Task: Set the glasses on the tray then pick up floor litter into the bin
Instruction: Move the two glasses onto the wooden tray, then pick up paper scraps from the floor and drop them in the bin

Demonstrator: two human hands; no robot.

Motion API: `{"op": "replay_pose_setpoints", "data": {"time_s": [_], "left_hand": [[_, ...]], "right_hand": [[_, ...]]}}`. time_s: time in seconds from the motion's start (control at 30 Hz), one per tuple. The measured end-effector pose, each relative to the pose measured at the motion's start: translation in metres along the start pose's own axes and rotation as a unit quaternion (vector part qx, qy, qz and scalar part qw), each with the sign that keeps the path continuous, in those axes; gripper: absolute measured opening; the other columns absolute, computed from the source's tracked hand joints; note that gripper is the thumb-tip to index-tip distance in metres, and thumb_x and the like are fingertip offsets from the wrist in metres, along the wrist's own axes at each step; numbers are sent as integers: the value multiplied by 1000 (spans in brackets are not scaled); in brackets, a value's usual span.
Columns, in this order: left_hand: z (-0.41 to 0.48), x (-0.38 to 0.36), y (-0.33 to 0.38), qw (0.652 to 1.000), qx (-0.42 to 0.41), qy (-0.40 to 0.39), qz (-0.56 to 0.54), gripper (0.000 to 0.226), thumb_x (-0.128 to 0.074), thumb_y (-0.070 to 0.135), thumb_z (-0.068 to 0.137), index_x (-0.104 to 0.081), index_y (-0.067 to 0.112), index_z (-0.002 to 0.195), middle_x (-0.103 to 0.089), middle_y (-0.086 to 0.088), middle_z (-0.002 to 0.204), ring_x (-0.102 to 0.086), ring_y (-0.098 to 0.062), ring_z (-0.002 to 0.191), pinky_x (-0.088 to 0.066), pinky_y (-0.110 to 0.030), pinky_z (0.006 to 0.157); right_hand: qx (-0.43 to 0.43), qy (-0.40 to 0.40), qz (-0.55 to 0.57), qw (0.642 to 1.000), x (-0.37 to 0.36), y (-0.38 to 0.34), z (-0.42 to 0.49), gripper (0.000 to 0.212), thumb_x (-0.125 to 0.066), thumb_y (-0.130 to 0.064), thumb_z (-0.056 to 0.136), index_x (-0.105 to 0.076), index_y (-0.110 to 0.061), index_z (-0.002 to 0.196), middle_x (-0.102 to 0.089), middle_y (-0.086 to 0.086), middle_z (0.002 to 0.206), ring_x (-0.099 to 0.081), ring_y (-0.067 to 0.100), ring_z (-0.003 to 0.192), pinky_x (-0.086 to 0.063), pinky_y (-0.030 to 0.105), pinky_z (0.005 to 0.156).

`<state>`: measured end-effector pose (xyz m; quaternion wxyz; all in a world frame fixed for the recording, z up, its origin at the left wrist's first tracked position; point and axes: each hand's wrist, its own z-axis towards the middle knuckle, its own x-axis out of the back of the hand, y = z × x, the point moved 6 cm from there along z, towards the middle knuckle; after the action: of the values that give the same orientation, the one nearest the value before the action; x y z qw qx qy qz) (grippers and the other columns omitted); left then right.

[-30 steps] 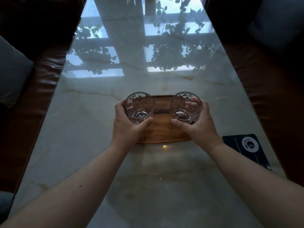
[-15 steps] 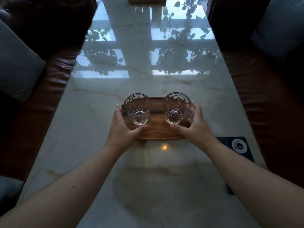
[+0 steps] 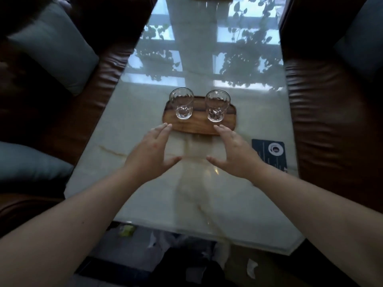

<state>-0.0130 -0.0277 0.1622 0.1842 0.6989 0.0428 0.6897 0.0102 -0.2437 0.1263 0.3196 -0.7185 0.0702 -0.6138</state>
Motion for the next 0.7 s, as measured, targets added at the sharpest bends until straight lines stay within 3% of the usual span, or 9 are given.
{"op": "replay_pose_setpoints", "data": {"time_s": [0.27, 0.33, 0.53, 0.7], "left_hand": [[-68, 4, 18, 994, -57, -19, 96, 85, -63, 51, 80, -28, 10, 145, -35, -12, 151, -31, -27, 138, -28, -38, 111], [-107, 9, 15, 988, -106, -17, 115, 84, -60, 53, 81, -27, 10, 145, -34, -11, 151, -30, -27, 139, -24, -36, 113], [-153, -5, 5, 986, -127, -51, 91, 85, -55, 56, 82, -20, 14, 147, -28, -8, 155, -24, -26, 141, -21, -37, 114], [-216, -22, 3, 980, -170, -80, 68, 82, -55, 55, 82, -23, 14, 146, -31, -9, 153, -26, -28, 140, -24, -40, 113]], "right_hand": [[53, -39, -112, 991, -15, -42, -49, 85, -59, -60, 80, -24, -24, 148, -23, 6, 159, -24, 26, 143, -21, 36, 113], [36, -17, -147, 988, -24, -70, -88, 84, -58, -61, 80, -23, -24, 148, -24, 7, 158, -26, 26, 142, -22, 36, 113], [-33, -34, -182, 982, -44, -90, -147, 83, -56, -61, 82, -22, -26, 149, -24, 6, 158, -28, 24, 142, -23, 35, 112], [-97, -3, -163, 982, -73, -106, -220, 79, -60, -58, 79, -31, -24, 145, -36, 8, 152, -37, 26, 136, -32, 39, 108]]}}
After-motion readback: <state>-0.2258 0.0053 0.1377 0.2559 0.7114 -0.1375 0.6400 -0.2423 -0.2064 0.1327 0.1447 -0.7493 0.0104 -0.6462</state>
